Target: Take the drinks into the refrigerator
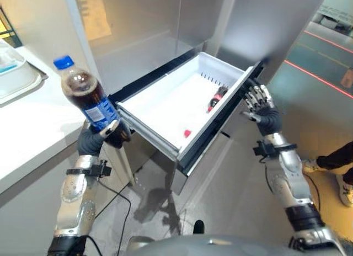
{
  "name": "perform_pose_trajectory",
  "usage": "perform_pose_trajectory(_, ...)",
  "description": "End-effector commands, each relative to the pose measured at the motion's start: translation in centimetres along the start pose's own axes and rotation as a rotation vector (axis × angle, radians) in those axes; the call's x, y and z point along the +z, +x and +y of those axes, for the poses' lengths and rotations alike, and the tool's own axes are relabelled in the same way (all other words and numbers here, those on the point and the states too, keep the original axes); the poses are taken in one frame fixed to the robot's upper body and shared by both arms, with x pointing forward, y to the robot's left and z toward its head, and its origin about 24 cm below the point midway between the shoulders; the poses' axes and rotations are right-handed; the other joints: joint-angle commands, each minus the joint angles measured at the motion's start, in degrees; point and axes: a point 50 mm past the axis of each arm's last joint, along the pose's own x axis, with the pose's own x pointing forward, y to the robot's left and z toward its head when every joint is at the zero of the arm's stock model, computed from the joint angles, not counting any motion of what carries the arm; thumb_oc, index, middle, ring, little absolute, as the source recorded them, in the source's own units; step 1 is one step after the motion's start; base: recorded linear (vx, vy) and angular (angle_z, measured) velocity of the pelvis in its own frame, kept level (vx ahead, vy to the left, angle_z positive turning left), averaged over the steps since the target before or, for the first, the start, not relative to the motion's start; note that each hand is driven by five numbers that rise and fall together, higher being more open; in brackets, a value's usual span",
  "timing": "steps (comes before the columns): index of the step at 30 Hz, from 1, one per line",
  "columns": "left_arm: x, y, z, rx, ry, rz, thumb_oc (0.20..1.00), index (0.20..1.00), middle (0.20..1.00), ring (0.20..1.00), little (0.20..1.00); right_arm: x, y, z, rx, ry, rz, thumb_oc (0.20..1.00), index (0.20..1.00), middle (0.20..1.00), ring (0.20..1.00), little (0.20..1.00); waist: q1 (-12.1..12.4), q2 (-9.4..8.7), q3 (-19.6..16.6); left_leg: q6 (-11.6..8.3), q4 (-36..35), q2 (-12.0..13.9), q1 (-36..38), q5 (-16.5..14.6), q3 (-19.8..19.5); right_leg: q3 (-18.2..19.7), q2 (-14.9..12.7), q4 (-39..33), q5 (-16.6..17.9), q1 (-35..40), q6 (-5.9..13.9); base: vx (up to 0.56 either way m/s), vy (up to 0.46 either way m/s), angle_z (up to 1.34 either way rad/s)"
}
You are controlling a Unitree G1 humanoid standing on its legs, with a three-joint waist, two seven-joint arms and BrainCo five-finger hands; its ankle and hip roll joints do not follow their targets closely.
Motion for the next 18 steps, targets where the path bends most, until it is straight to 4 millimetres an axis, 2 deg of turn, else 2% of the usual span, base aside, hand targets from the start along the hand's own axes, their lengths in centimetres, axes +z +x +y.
perform_pose_trajectory(1,5.7,3.0,-3.4,-0.272,0.006,-0.308,0.200,0.200,0.200,0.200,0.200,3.0,3.6,0.4,0.112,-0.013,-0.111,1.000,1.000,1.000,1.000,1.000,0.36,1.17,-0.27,5.79,0.09,-4.71,-1.99,-1.91,-2.87,-3.38,0.39,5.29,-7.79,5.21,0.97,0.00,0.000,0.00)
perform_pose_trajectory(4,6.0,3.2,-4.2,-0.353,0.026,-0.301,0.200,0.200,0.200,0.200,0.200,2.5,4.9,1.4,0.204,0.007,-0.054,1.000,1.000,1.000,1.000,1.000,0.70,1.36,-0.24,5.74,0.09,-4.75,-1.87,-1.81,-2.77,-3.35,0.35,5.51,-7.81,5.20,0.97,-0.01,-0.005,0.03)
perform_pose_trajectory(5,6.0,3.3,-4.6,-0.387,0.051,-0.291,0.200,0.200,0.200,0.200,0.200,2.4,5.5,2.3,0.282,0.021,-0.023,1.000,1.000,1.000,1.000,1.000,0.82,1.49,-0.23,5.69,0.09,-4.78,-1.83,-1.75,-2.71,-3.30,0.29,5.62,-7.80,5.12,1.00,0.00,0.000,0.00)
perform_pose_trajectory(6,6.0,3.3,-4.6,-0.387,0.051,-0.291,0.200,0.200,0.200,0.200,0.200,2.4,5.5,2.3,0.282,0.021,-0.023,1.000,1.000,1.000,1.000,1.000,0.81,1.50,-0.22,5.69,0.09,-4.78,-1.83,-1.75,-2.71,-3.31,0.29,5.62,-7.80,5.13,0.99,0.00,0.000,0.00)
perform_pose_trajectory(8,6.3,3.7,-5.5,-0.480,0.101,-0.283,0.200,0.200,0.200,0.200,0.200,3.0,6.7,3.9,0.422,0.009,0.001,1.000,1.000,1.000,1.000,1.000,0.91,1.68,-0.29,5.63,0.09,-4.78,-1.71,-1.63,-2.71,-3.29,0.25,5.89,-7.92,5.02,1.02,0.00,0.000,0.00)
perform_pose_trajectory(9,6.3,3.8,-5.5,-0.480,0.102,-0.284,0.200,0.200,0.200,0.200,0.200,3.0,6.7,3.9,0.423,0.009,0.001,1.000,1.000,1.000,1.000,1.000,0.89,1.70,-0.23,5.63,0.09,-4.78,-1.69,-1.64,-2.71,-3.28,0.25,5.91,-7.93,5.02,1.02,0.00,0.000,0.00)
perform_pose_trajectory(10,6.3,4.0,-6.1,-0.533,0.102,-0.278,0.200,0.200,0.200,0.200,0.200,3.5,7.6,5.1,0.499,-0.004,0.000,1.000,1.000,1.000,1.000,1.000,0.90,1.82,-0.31,5.59,0.09,-4.74,-1.67,-1.55,-2.66,-3.33,0.21,6.03,-7.99,5.01,1.08,0.00,0.000,0.00)
perform_pose_trajectory(11,6.3,4.1,-6.1,-0.533,0.102,-0.279,0.200,0.200,0.200,0.200,0.200,3.6,7.7,5.1,0.499,-0.004,-0.001,1.000,1.000,1.000,1.000,1.000,0.88,1.85,-0.24,5.59,0.09,-4.74,-1.67,-1.55,-2.66,-3.33,0.22,6.05,-8.00,5.01,1.08,0.00,0.000,0.00)
perform_pose_trajectory(12,6.1,4.4,-6.9,-0.583,0.103,-0.270,0.200,0.200,0.200,0.200,0.200,3.8,8.5,6.8,0.568,0.004,-0.005,1.000,1.000,1.000,1.000,1.000,0.99,1.98,-0.32,5.56,0.09,-4.73,-1.64,-1.51,-2.60,-3.33,0.22,6.09,-8.00,5.04,1.07,0.00,0.000,0.00)
perform_pose_trajectory(13,6.1,4.4,-6.9,-0.583,0.103,-0.271,0.200,0.200,0.200,0.200,0.200,3.8,8.6,6.8,0.568,0.003,-0.006,1.000,1.000,1.000,1.000,1.000,0.99,1.99,-0.26,5.56,0.09,-4.72,-1.62,-1.51,-2.59,-3.33,0.22,6.09,-8.01,5.05,1.07,0.00,0.000,0.00)
perform_pose_trajectory(14,5.9,4.7,-7.5,-0.623,0.108,-0.255,0.200,0.200,0.200,0.200,0.200,4.1,9.3,8.1,0.606,0.013,-0.018,1.000,1.000,1.000,1.000,1.000,0.98,2.08,-0.42,5.53,0.09,-4.67,-1.49,-1.48,-2.52,-3.24,0.24,6.08,-7.99,5.09,1.09,0.00,0.000,0.00)
perform_pose_trajectory(15,5.9,4.7,-7.5,-0.623,0.108,-0.256,0.200,0.200,0.200,0.200,0.200,4.1,9.3,8.1,0.607,0.013,-0.019,1.000,1.000,1.000,1.000,1.000,0.98,2.08,-0.36,5.53,0.09,-4.67,-1.48,-1.48,-2.52,-3.23,0.24,6.09,-7.99,5.10,1.09,0.00,0.000,0.00)
perform_pose_trajectory(18,5.4,5.0,-8.0,-0.664,0.129,-0.221,0.200,0.200,0.200,0.200,0.200,4.2,9.8,10.4,0.688,0.047,-0.021,1.000,1.000,1.000,1.000,1.000,0.96,2.28,-0.44,5.52,0.09,-4.72,-1.34,-1.50,-2.20,-3.03,0.32,6.03,-8.01,5.14,1.14,0.00,0.000,0.00)
